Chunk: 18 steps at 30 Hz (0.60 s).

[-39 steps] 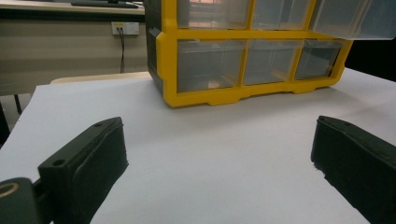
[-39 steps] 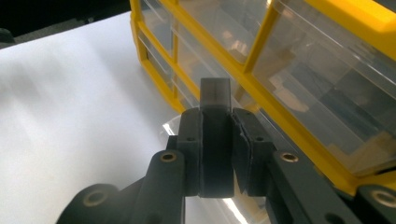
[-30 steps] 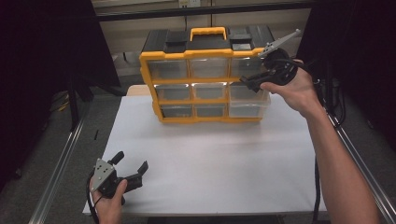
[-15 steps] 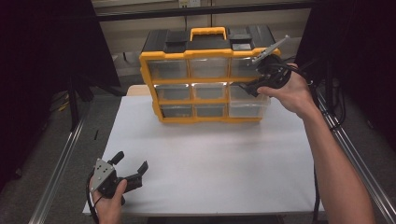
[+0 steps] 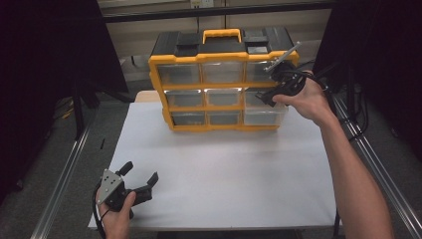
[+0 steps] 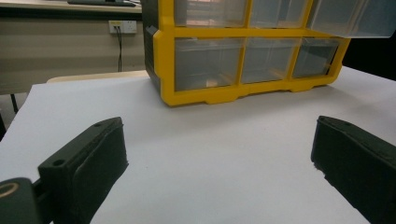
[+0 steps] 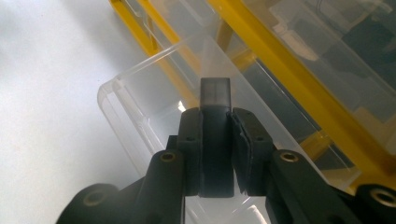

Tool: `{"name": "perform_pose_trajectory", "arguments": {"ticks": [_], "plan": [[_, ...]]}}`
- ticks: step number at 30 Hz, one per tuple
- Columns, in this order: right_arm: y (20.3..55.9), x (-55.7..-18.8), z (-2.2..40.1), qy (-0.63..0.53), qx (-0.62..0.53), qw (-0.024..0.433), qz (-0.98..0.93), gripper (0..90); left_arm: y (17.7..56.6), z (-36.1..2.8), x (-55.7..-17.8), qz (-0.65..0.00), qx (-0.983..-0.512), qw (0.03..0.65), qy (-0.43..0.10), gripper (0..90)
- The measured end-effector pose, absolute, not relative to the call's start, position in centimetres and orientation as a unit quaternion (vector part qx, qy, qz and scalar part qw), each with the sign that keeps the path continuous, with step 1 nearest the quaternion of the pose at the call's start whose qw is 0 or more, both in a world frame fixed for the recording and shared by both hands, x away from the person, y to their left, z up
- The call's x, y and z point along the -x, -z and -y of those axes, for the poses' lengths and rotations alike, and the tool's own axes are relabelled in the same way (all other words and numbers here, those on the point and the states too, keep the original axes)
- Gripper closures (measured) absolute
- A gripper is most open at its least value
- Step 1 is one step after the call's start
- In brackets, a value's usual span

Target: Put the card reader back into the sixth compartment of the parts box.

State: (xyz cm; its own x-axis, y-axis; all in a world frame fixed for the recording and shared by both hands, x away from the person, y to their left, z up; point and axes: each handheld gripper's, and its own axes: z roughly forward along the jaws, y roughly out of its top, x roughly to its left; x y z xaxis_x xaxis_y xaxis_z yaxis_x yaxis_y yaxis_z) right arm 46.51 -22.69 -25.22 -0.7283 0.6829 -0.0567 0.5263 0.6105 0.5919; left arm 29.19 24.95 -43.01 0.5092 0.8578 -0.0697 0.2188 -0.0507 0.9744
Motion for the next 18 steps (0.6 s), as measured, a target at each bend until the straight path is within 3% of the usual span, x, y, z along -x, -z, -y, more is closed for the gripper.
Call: {"name": "perform_pose_trajectory", "arguments": {"ticks": [18], "plan": [[26.5, -47.3, 22.8, -0.26, -0.352, 0.131, -0.89, 73.4, 43.1, -25.0, -29.2, -0.406, -0.668, 0.557, -0.281, 3.3]]}}
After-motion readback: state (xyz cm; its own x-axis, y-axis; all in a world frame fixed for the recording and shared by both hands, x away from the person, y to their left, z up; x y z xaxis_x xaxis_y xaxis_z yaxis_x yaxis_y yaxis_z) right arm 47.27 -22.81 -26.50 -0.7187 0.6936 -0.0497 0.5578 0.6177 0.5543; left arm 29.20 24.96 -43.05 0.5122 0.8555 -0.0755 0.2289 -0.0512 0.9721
